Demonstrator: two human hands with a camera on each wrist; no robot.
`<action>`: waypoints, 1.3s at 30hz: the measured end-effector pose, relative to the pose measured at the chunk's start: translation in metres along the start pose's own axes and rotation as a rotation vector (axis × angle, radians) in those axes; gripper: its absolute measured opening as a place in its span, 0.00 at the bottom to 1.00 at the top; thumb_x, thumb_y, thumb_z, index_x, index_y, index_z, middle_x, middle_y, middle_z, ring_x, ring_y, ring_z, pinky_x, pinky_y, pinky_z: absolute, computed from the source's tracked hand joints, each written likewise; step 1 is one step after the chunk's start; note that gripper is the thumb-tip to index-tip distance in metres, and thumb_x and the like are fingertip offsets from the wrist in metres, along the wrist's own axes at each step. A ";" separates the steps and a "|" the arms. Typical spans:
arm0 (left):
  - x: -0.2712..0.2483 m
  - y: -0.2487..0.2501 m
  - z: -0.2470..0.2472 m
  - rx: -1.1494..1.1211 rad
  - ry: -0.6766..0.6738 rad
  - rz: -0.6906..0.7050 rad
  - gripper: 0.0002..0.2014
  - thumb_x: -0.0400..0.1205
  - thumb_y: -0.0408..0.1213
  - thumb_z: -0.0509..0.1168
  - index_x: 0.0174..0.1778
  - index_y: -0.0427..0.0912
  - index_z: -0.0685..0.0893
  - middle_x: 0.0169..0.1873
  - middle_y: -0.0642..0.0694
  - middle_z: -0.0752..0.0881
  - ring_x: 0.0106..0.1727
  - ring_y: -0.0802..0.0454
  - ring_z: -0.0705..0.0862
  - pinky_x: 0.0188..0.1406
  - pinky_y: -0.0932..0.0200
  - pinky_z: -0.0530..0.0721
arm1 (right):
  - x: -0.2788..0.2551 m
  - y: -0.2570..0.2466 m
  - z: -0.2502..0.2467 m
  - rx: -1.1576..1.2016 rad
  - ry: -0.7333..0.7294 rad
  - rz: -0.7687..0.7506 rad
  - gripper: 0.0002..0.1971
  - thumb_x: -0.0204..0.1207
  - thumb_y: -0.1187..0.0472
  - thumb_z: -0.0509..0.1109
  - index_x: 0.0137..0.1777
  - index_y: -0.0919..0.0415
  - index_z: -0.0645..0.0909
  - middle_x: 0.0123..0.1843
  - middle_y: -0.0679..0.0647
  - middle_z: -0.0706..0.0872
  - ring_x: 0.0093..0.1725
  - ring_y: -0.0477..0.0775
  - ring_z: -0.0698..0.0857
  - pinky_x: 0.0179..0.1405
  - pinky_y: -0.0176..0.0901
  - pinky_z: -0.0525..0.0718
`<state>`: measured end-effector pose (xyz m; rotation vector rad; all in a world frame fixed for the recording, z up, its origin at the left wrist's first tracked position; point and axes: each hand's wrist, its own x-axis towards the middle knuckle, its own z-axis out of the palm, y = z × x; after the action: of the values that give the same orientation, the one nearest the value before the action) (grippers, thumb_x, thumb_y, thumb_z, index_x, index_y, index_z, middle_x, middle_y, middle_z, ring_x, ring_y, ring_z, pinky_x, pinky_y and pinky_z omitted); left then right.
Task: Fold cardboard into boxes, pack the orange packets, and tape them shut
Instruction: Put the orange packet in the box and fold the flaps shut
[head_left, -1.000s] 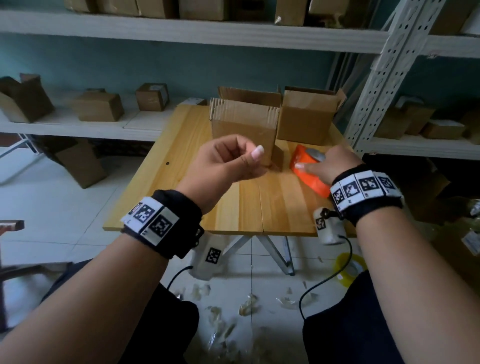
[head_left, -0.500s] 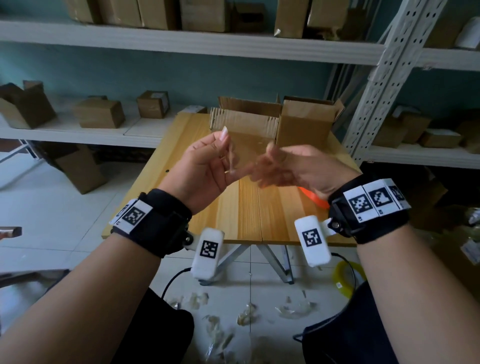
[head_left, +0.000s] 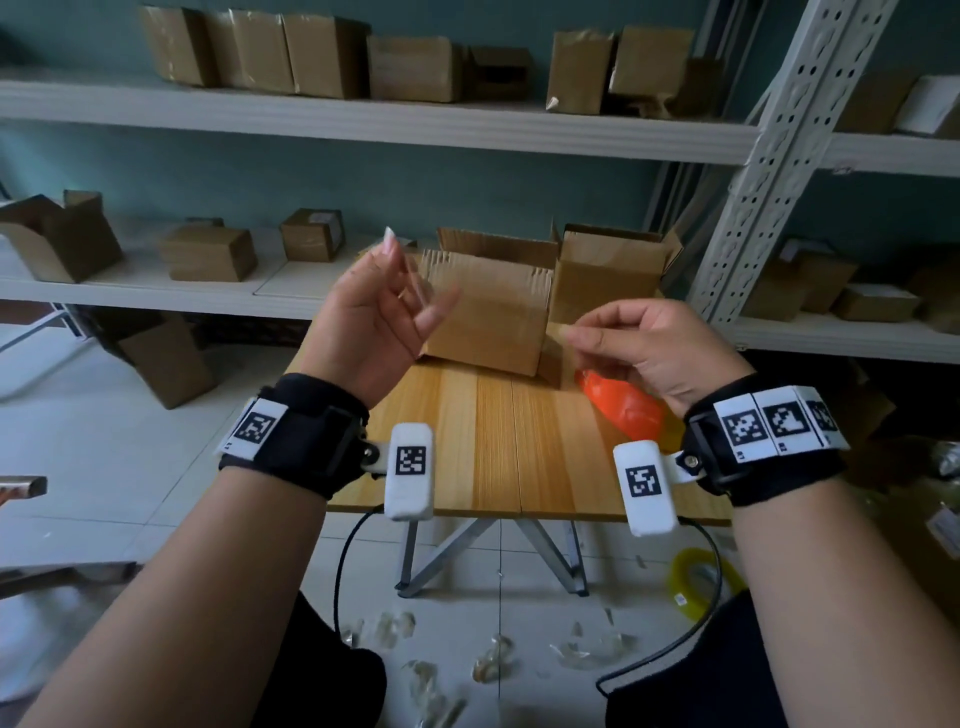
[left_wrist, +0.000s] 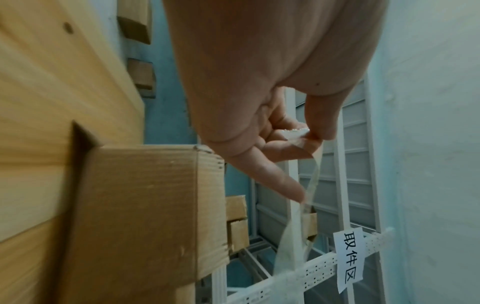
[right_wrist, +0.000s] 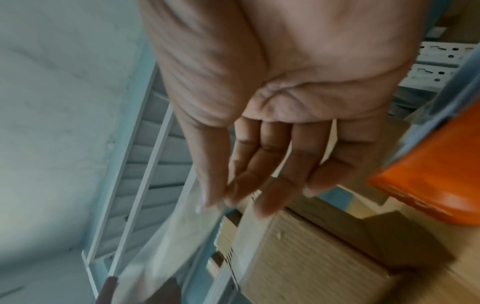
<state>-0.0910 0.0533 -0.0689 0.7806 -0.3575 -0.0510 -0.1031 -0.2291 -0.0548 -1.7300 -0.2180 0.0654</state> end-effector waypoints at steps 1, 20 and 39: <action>0.005 0.005 0.003 0.044 0.009 0.030 0.10 0.94 0.39 0.61 0.47 0.44 0.83 0.36 0.50 0.86 0.40 0.56 0.87 0.74 0.43 0.86 | 0.001 -0.003 -0.001 0.028 0.039 -0.026 0.16 0.66 0.56 0.86 0.51 0.61 0.91 0.44 0.57 0.95 0.44 0.53 0.93 0.53 0.49 0.92; 0.056 0.010 0.002 0.150 0.217 0.093 0.06 0.89 0.43 0.70 0.47 0.48 0.85 0.38 0.52 0.83 0.44 0.59 0.85 0.76 0.23 0.78 | 0.059 -0.012 0.023 0.581 0.168 -0.105 0.17 0.68 0.60 0.84 0.55 0.51 0.85 0.50 0.51 0.93 0.61 0.55 0.91 0.75 0.80 0.76; 0.014 0.029 0.047 0.221 0.167 0.157 0.06 0.91 0.35 0.67 0.49 0.44 0.86 0.42 0.51 0.86 0.42 0.61 0.85 0.53 0.64 0.85 | 0.007 -0.039 0.002 0.562 0.033 0.151 0.05 0.69 0.59 0.83 0.35 0.51 0.90 0.37 0.46 0.90 0.65 0.60 0.93 0.76 0.95 0.56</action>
<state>-0.0964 0.0390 -0.0139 0.9662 -0.2666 0.2030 -0.1009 -0.2196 -0.0163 -1.1836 -0.0358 0.1907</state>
